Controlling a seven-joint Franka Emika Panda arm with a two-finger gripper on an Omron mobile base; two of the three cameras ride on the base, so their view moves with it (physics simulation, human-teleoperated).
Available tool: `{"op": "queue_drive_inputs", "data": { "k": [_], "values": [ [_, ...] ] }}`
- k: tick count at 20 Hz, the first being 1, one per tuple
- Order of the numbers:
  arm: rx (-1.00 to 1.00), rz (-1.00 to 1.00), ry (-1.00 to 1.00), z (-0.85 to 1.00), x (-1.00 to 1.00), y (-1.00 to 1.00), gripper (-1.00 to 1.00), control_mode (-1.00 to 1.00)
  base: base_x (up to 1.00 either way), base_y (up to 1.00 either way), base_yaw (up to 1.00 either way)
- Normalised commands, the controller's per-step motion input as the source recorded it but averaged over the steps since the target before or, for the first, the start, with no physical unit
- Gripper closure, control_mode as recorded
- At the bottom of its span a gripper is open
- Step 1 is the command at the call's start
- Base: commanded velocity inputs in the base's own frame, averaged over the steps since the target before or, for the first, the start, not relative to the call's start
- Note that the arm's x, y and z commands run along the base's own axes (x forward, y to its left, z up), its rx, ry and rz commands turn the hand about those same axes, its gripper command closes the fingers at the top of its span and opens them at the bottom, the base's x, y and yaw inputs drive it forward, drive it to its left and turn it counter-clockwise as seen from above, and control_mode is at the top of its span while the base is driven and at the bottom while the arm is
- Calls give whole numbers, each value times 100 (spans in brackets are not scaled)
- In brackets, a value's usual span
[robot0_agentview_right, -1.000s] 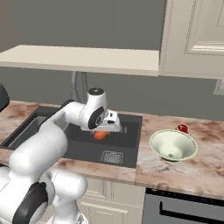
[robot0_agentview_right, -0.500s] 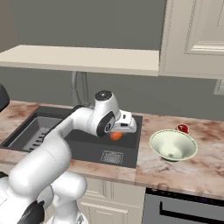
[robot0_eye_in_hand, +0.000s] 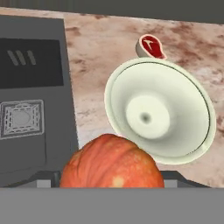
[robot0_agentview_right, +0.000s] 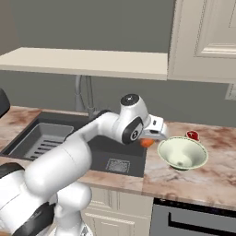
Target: Pick the squash from the sink and place it in the bowl. Then pick the bowl and place it in the microwave. Then close the microwave door and press the start button.
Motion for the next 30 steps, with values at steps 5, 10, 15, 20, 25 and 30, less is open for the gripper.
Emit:
{"op": "queue_drive_inputs", "data": {
  "k": [5,10,15,20,25,30],
  "values": [
    [0,-4,2,1,0,-73,100,-100,0,0,0],
    [1,0,0,-3,0,-31,100,-100,0,0,0],
    [0,0,1,-18,0,-3,100,-100,0,0,0],
    [0,1,0,-36,1,0,100,-100,0,0,0],
    [0,2,0,-38,11,-7,100,-100,0,0,0],
    [0,1,0,-19,13,-22,100,-100,0,0,0]
  ]
}}
